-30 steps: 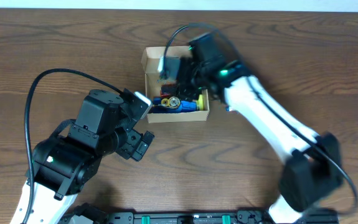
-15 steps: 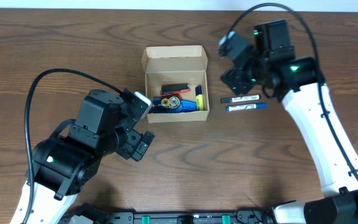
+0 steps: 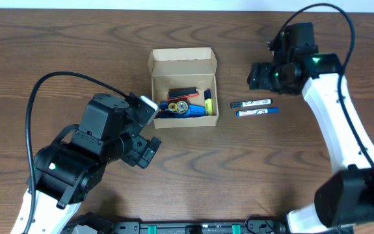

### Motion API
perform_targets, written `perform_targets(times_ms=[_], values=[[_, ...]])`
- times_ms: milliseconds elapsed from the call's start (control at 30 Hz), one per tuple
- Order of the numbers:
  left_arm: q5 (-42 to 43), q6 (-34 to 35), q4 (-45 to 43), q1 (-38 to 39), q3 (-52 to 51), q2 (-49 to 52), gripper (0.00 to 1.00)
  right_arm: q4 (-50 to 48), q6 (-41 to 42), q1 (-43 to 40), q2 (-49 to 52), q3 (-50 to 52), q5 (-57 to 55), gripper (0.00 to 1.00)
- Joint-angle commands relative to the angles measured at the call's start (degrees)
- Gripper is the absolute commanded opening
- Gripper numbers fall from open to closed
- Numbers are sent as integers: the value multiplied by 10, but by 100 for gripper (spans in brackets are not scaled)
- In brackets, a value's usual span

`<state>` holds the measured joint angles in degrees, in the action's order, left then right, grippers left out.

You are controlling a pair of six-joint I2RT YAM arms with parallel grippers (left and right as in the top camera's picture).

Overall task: Pack container
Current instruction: 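Move the right gripper over the black-capped whiteboard marker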

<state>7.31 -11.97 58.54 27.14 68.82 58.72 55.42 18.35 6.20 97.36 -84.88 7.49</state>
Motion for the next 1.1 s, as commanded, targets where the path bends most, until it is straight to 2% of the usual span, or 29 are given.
perform_targets(times_ms=[0,133,267,400,567,833,1067], values=[[2,4,1,-2,7,0,95,-5,178,-1,32,7,24,99],[2,4,1,-2,7,0,95,-31,210,-1,60,7,87,99],[2,4,1,-2,7,0,95,-33,228,-1,77,7,89,99],[2,4,1,-2,7,0,95,3,388,-1,89,7,57,99],[2,4,1,-2,7,0,95,12,479,4,92,7,-3,99],[2,4,1,-2,7,0,95,2,550,11,106,7,-50,95],[2,4,1,-2,7,0,95,-38,554,11,134,7,-58,94]])
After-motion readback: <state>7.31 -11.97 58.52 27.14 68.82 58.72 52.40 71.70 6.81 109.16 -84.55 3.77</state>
